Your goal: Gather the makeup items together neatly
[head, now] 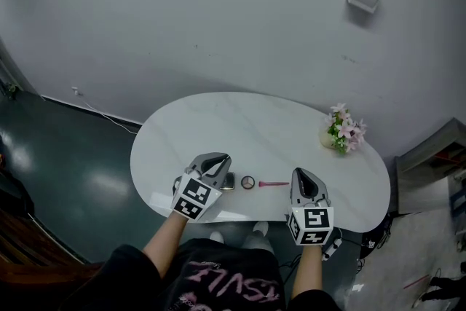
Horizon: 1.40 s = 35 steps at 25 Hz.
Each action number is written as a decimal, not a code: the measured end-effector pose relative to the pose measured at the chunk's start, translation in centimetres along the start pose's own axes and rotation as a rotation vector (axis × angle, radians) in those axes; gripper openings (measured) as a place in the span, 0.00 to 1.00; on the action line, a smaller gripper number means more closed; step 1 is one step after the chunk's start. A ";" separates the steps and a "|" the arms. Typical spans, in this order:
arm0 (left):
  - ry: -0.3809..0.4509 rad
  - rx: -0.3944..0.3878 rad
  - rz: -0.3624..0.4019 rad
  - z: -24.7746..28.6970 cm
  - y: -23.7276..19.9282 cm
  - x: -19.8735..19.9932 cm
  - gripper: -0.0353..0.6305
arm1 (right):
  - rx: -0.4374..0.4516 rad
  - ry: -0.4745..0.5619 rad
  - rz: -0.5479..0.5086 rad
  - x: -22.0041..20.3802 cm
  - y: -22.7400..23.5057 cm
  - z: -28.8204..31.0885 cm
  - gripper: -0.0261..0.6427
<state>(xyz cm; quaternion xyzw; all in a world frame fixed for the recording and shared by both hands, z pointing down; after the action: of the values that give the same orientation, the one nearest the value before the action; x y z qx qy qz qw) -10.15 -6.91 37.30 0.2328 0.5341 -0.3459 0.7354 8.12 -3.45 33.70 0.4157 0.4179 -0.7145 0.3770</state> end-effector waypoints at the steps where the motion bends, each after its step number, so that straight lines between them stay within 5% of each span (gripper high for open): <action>1: 0.009 0.003 0.005 -0.2 -0.1 0.3 0.08 | -0.006 0.005 0.004 0.2 0.0 -0.1 0.13; 18: 0.138 0.032 0.017 -1.4 -0.7 4.7 0.08 | -0.043 0.095 0.030 3.2 0.1 -0.2 0.13; 35: 0.147 0.050 -0.002 -2.2 -1.7 5.1 0.07 | -0.059 0.115 0.057 3.9 0.5 -0.2 0.13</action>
<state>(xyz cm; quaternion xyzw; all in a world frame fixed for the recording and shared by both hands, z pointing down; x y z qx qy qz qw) -11.85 -7.85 31.79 0.2753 0.5780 -0.3418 0.6880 7.18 -4.23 29.93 0.4567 0.4477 -0.6656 0.3847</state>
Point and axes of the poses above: the fingertips, and each gripper's own axes: z forward along the fingers, y to its right, x out of its top, the point moved 1 cm from there along -z, backward along the fingers, and after that the axes turned 9 degrees about -z, right-handed, at the moved point
